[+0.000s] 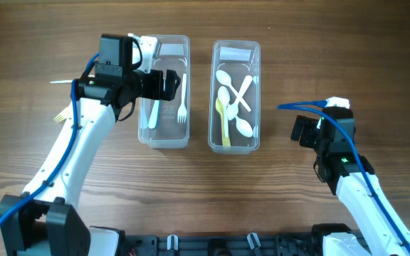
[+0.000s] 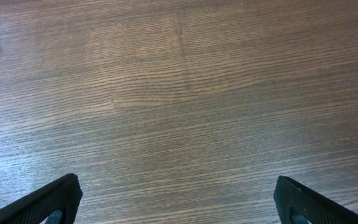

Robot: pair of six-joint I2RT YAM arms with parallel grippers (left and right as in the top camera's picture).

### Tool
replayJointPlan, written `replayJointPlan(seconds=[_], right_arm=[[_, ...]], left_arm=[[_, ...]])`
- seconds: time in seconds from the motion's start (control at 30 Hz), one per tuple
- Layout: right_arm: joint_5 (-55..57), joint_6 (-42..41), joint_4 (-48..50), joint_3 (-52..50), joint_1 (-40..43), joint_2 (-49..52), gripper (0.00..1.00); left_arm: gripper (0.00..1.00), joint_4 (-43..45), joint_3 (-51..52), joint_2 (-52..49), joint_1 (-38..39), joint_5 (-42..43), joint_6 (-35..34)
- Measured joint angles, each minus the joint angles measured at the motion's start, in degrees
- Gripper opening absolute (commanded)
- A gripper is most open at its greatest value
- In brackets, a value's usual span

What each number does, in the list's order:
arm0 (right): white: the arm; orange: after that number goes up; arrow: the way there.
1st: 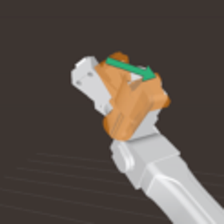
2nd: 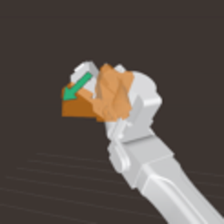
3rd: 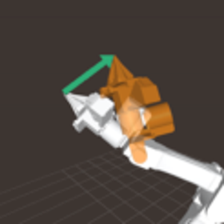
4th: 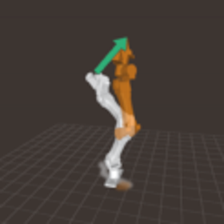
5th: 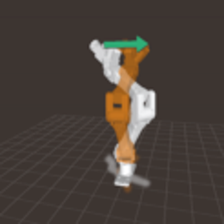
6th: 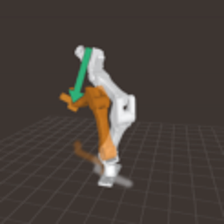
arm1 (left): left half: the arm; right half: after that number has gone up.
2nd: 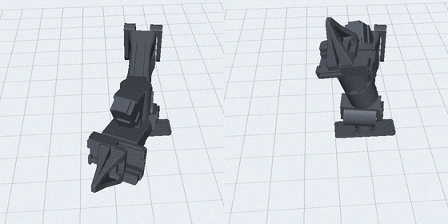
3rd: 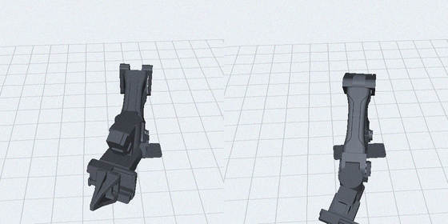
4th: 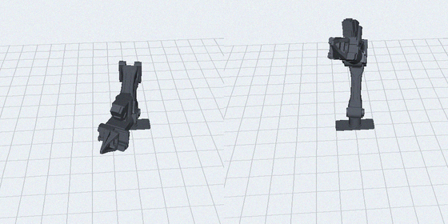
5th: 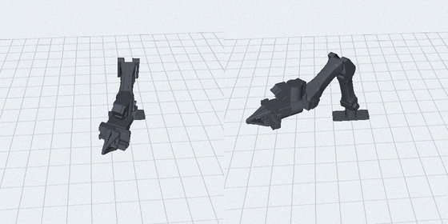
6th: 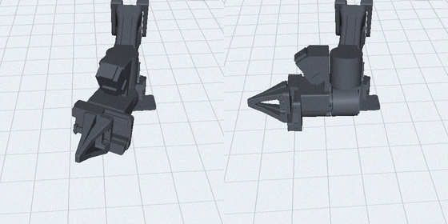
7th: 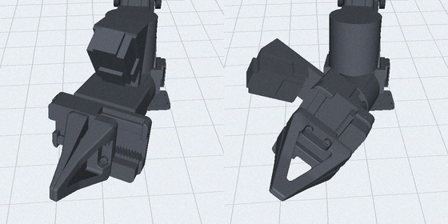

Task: Pack container
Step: 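Grasp a white fork by its handle with the left gripper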

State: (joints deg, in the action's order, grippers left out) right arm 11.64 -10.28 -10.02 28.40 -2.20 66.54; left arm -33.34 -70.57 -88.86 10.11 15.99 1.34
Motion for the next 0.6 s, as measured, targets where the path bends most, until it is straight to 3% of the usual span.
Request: replayJointPlan(seconds=[0.3, 0.6], right_arm=[[-0.02, 0.00, 0.00, 0.00, 0.00, 0.00, 1.00], [0.00, 0.00, 0.00, 0.00, 0.00, 0.00, 1.00]], left_arm=[[1.00, -6.58, 0.00, 9.60, -13.57, -20.33, -0.74], [1.00, -5.73, 0.00, 5.68, -25.31, -22.84, -9.31]])
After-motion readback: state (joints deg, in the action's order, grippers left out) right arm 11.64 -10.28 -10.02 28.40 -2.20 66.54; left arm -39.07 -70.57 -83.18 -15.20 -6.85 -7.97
